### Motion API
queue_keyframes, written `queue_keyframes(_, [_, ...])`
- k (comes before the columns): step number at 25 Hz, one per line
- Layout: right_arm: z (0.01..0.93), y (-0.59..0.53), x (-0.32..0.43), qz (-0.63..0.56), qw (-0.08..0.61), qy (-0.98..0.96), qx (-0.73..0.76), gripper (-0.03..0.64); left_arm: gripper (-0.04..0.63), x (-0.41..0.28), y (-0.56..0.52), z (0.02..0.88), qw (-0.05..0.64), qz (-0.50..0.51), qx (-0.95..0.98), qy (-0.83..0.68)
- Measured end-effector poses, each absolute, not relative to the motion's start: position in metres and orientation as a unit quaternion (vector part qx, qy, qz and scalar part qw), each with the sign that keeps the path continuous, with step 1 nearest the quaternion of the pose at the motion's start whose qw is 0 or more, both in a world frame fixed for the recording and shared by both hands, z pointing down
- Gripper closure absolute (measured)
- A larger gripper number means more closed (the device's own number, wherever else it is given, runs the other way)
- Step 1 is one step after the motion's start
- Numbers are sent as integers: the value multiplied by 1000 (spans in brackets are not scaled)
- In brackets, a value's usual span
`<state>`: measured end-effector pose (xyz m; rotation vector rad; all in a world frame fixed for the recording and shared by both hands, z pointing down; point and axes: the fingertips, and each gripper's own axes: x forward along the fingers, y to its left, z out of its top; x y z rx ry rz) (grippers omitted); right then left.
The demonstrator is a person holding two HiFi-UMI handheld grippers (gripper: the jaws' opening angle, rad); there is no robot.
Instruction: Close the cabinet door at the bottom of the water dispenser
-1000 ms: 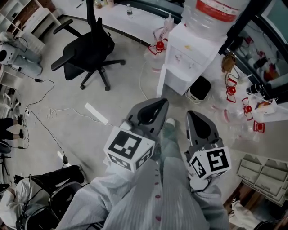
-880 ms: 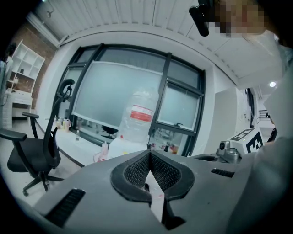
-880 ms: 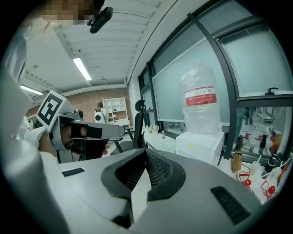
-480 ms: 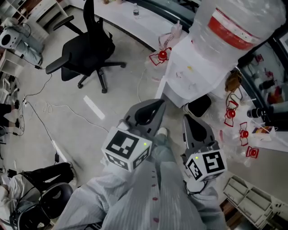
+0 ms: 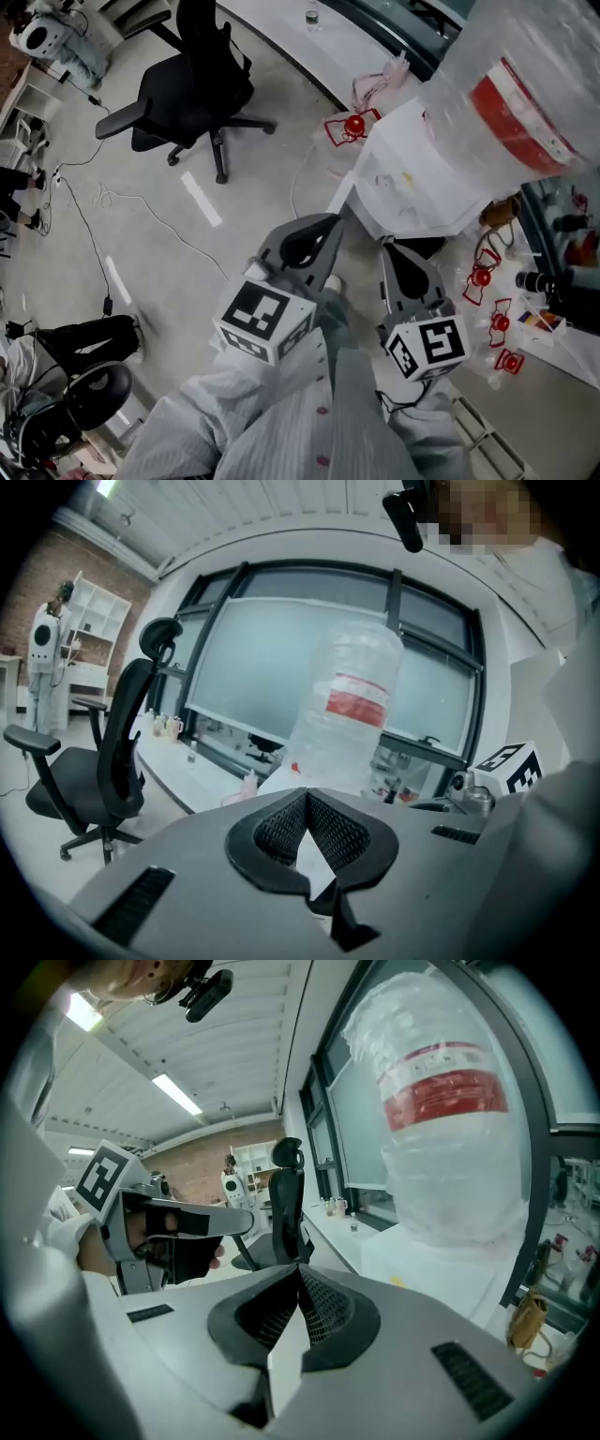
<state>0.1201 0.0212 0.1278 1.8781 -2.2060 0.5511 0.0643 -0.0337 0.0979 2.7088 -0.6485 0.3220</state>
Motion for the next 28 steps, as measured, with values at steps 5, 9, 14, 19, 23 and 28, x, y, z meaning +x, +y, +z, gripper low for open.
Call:
queue_keyframes(5, [161,-1,117,213,103,-735,635,603,586,52,-60,121,173,121,945,-251])
queue_keyframes(9, [198,-17,112,222,112,-728,638,603,586,38,-73,146,171,128,939,-271])
queue_keyframes(14, [255,-34,104,246,124,-710,648,601,586,17,-82,188,190,135,928,-290])
queue_keyframes(19, [327,-49,91,285,151,-703,634,601,586,-2,-92,237,212,139,920,-300])
queue_keyframes(23, [385,-55,81,314,174,-695,622,600,586,-15,-99,272,227,141,912,-311])
queue_keyframes(28, [450,-60,66,350,208,-689,600,569,586,-30,-99,315,251,158,899,-322])
